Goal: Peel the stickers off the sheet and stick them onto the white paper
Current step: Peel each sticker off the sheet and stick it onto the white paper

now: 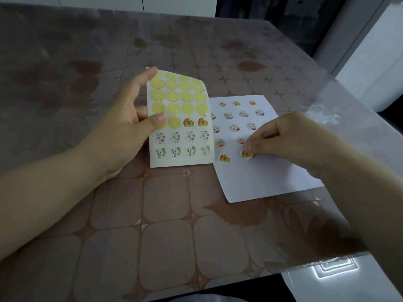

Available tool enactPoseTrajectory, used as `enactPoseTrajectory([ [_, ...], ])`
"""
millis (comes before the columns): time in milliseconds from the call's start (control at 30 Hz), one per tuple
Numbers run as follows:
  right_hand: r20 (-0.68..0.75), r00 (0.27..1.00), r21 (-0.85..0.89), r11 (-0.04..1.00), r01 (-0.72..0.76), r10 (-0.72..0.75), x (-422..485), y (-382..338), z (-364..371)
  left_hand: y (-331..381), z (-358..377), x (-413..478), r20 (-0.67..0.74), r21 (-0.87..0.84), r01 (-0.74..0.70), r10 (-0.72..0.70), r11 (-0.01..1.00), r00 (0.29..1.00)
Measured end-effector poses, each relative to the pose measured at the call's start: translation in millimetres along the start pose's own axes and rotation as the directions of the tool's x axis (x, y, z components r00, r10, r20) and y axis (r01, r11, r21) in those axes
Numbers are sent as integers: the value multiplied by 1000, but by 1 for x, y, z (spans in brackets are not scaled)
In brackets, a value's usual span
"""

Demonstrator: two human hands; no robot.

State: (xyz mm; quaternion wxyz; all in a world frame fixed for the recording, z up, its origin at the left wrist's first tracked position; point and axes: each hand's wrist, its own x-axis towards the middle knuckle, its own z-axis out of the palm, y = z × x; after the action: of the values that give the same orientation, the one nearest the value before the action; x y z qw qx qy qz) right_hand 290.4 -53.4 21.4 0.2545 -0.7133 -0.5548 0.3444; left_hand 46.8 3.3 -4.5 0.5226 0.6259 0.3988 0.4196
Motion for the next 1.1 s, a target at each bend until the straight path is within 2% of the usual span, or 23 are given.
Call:
enactPoseTrajectory([
  [233, -84, 993, -44, 996, 79, -83, -1, 4, 6, 0, 1, -1, 0, 8, -13, 13, 1000, 1000],
  [400, -126, 991, -36, 999, 40, -44, 3, 5, 1, 0, 1, -1, -2, 9, -16, 16, 1000, 1000],
  [500, -152, 976, -73, 986, 148, -158, 2, -12, -6, 1, 0, -1, 4, 15, -18, 18, 1000, 1000],
  [667, -64, 888, -155, 884, 441, -455, 4, -53, 10, 1, 1, 0, -18, -6, -21, 20, 1000, 1000],
  [767, -117, 826, -322, 808, 494, -551, 17, -52, 41, -1, -1, 1, -20, -27, -28, 27, 999, 999],
  [1100, -346, 702, -270, 783, 561, -622, 27, -35, 75, -4, -8, 3, 107, -85, -37, 46, 996, 993],
])
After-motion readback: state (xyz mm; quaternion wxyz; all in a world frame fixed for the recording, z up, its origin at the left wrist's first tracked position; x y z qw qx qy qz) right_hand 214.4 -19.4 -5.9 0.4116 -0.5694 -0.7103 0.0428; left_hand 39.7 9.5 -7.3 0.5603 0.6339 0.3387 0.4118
